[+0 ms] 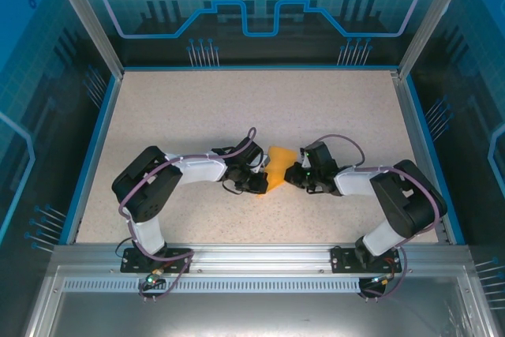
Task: Fold a paper plane with a square sheet of paper (pick it up from the middle)
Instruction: Third fold the triangle at the center of the table.
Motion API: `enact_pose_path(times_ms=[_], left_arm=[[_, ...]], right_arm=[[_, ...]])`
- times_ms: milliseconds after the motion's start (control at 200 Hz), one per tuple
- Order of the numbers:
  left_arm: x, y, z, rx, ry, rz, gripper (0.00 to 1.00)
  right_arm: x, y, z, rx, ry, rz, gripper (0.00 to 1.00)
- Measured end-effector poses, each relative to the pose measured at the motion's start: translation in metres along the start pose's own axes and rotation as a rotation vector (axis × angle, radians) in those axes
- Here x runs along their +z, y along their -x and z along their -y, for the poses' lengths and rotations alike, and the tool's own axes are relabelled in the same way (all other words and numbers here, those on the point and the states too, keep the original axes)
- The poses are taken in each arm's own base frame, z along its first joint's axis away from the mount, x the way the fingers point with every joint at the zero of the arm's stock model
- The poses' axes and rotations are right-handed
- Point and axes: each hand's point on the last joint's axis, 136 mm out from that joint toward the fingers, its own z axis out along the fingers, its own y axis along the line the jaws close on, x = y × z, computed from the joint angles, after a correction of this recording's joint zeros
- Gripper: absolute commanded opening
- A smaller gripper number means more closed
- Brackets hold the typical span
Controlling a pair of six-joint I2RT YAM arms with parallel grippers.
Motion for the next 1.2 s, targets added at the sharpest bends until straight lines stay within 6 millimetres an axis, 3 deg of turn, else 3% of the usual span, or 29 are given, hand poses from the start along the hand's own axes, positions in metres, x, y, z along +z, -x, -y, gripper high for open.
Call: enact_pose_path(times_ms=[365, 650, 945, 1070, 1200], left_arm=[[-0.003, -0.002, 0.0, -0.004, 0.005, -0.005, 0.07], [-0.015, -0.028, -0.012, -0.028, 0.083, -0.076, 0.07], [-0.027, -0.041, -0.019, -0.04, 0.147, -0.101, 0.08], [-0.045, -0.038, -0.009, -0.047, 0.129, -0.076, 0.08], [-0.062, -0.019, 0.02, -0.038, 0.054, -0.012, 0.08]], right_arm=[[-0.005, 0.01, 0.01, 0.003, 0.001, 0.014, 0.07], [-0.006, 0.017, 0.015, -0.01, -0.011, 0.035, 0.06], [-0.006, 0.018, 0.015, -0.023, -0.011, 0.036, 0.06], [-0.006, 0.018, 0.015, -0.035, -0.009, 0.034, 0.07], [-0.006, 0.018, 0.014, -0.044, -0.007, 0.032, 0.07]])
